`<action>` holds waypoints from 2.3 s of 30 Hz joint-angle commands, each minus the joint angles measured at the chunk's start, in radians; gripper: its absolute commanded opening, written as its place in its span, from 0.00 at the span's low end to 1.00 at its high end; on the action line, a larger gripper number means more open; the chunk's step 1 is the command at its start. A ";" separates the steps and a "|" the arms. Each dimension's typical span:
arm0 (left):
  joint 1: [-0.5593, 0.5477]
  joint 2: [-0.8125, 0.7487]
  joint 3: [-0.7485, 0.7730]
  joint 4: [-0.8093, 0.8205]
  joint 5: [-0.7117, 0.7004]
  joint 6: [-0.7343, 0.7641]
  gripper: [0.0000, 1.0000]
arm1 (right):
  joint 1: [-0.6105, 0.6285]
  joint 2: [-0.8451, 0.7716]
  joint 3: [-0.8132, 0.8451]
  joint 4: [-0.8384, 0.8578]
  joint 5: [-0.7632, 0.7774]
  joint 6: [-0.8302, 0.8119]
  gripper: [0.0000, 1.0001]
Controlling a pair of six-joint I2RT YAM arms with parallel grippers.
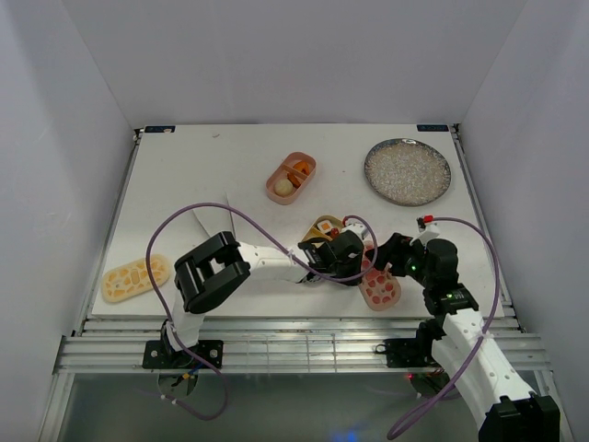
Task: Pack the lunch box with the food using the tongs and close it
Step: Pick up the box lid from the center of the board.
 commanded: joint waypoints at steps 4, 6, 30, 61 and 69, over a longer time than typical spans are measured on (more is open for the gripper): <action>0.004 0.055 0.053 0.065 0.006 0.017 0.00 | 0.027 0.001 -0.011 -0.019 -0.193 0.040 0.73; 0.007 0.056 0.050 0.070 0.007 0.014 0.00 | 0.033 0.003 -0.019 -0.024 -0.193 0.040 0.72; 0.010 -0.042 -0.122 0.130 -0.052 -0.020 0.00 | 0.040 -0.120 -0.051 -0.310 -0.115 0.014 0.61; 0.011 -0.091 -0.145 0.177 -0.038 -0.006 0.00 | 0.052 -0.197 0.047 -0.518 -0.119 0.045 0.30; 0.011 -0.167 -0.115 0.145 -0.010 0.026 0.02 | 0.052 -0.229 0.151 -0.560 0.033 0.106 0.08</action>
